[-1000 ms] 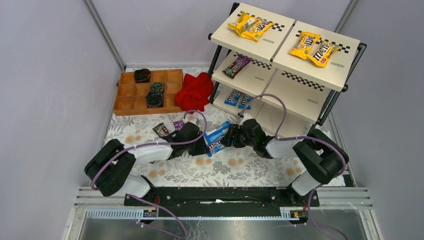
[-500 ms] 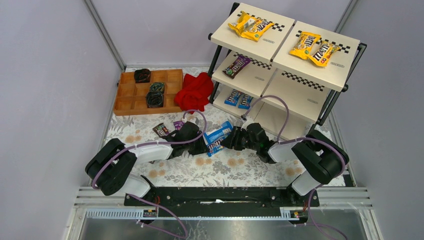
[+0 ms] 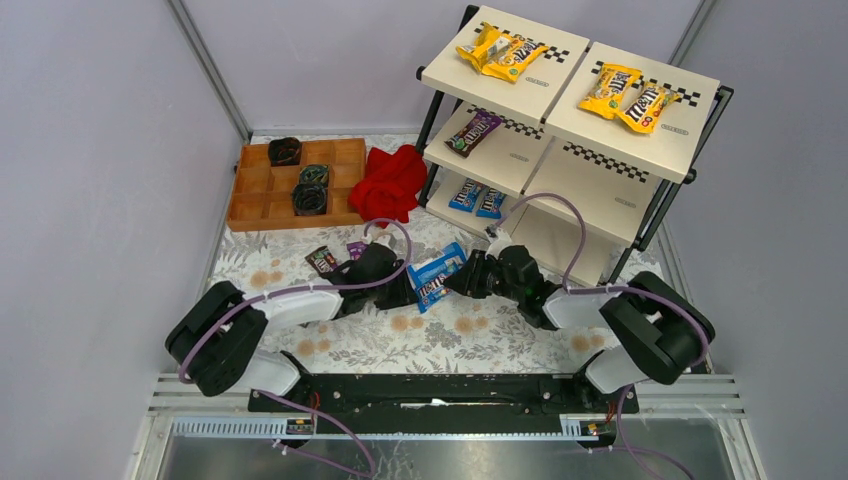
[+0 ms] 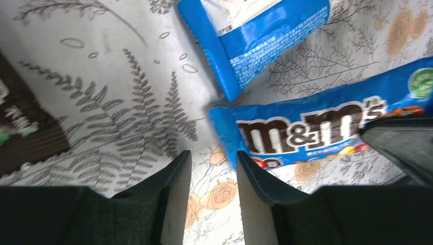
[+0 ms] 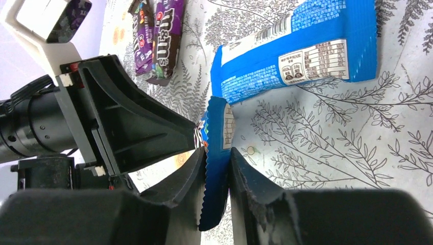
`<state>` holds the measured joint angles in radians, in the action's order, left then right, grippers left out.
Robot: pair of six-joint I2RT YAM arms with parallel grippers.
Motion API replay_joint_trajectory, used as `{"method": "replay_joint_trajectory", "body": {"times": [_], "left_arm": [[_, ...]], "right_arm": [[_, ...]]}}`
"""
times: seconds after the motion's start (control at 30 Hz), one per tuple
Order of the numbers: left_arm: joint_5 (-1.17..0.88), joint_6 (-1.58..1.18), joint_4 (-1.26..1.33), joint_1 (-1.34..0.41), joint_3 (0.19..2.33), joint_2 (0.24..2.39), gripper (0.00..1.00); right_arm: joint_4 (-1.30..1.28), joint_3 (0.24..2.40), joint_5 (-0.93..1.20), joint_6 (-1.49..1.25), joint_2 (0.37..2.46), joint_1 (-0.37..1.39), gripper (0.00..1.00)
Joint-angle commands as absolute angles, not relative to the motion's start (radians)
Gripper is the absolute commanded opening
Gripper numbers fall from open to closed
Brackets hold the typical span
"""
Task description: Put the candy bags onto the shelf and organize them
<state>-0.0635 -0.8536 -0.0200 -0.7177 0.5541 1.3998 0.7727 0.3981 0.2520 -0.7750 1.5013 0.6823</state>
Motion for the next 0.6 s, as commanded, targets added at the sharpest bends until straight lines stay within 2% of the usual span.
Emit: {"method": "replay_joint_trajectory", "body": {"times": [0.0,0.13,0.23,0.4,0.57], "left_arm": [[-0.003,-0.806,-0.126,-0.712,0.574,1.315,0.46],[0.062,-0.769,-0.243,-0.711,0.656,1.185,0.6],[0.141,-0.725,-0.333,-0.712,0.734,1.069,0.66],[0.261,-0.621,-0.438,-0.71,0.878,0.964,0.74],[0.33,-0.523,-0.466,-0.707,1.009,0.937,0.78]], "right_arm": [[0.672,0.416,0.247,-0.677,1.39,0.68,0.26],[0.495,0.446,0.248,-0.56,1.252,0.68,0.24],[0.332,0.493,0.282,-0.435,1.148,0.679,0.24],[-0.026,0.641,0.318,-0.217,0.974,0.68,0.24],[-0.315,0.879,0.205,-0.028,0.873,0.68,0.24]]}}
